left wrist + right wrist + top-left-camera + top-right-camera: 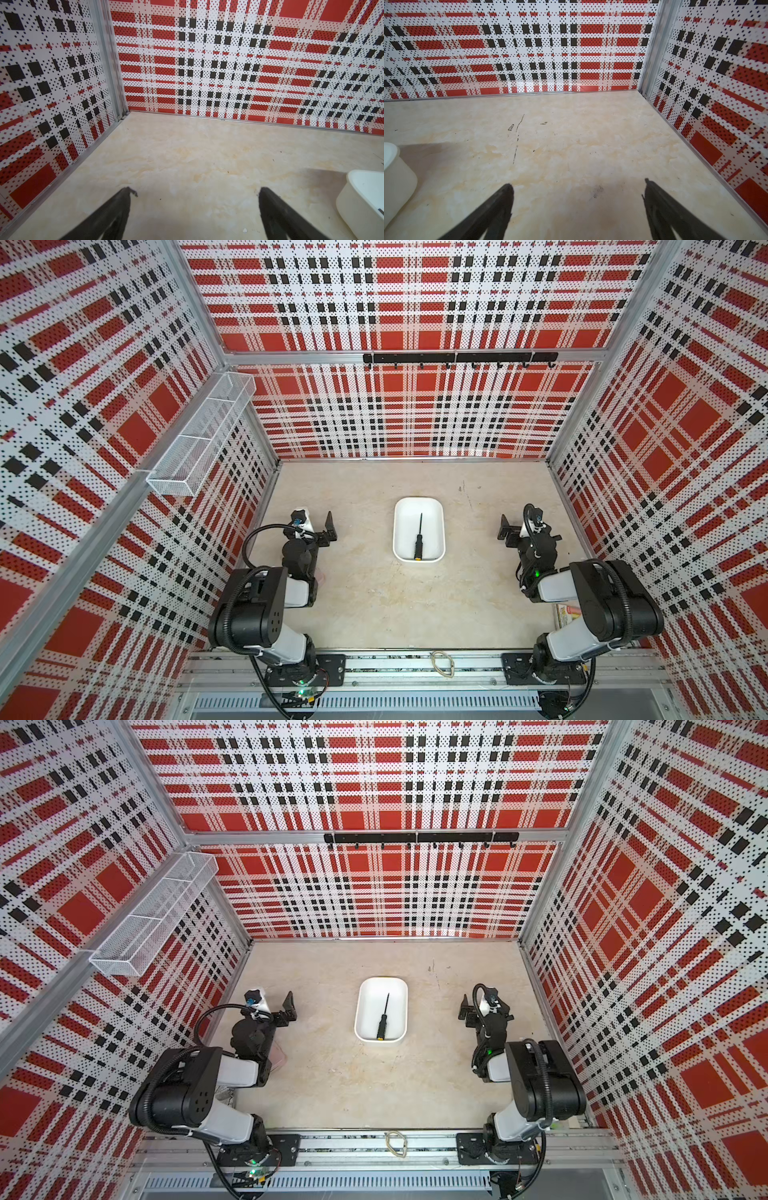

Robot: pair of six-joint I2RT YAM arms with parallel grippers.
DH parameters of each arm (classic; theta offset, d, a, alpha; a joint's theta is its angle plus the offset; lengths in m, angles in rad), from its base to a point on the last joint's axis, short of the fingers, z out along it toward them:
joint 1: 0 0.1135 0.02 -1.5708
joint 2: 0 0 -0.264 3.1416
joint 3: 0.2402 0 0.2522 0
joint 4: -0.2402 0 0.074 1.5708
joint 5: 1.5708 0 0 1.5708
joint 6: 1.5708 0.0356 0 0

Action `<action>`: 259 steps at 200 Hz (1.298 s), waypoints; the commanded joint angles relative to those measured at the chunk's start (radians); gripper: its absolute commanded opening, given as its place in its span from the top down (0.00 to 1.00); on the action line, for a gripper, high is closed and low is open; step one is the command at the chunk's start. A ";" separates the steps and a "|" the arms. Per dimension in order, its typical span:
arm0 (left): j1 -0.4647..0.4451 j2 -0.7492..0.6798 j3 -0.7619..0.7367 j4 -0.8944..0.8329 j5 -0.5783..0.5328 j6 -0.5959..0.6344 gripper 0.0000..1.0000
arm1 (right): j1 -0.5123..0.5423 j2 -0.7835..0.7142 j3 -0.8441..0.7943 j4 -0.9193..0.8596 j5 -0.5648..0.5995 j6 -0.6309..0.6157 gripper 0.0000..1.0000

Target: Put the screwdriver in the bin

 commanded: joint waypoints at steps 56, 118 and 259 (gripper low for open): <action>-0.028 0.043 -0.036 0.125 -0.137 0.003 0.02 | -0.006 0.010 0.005 0.013 0.001 -0.014 0.00; -0.024 0.049 -0.031 0.122 -0.134 0.001 0.02 | -0.006 0.010 0.004 0.013 0.001 -0.015 0.00; -0.025 0.045 -0.034 0.123 -0.132 0.003 0.02 | -0.005 0.010 0.004 0.014 0.001 -0.014 0.00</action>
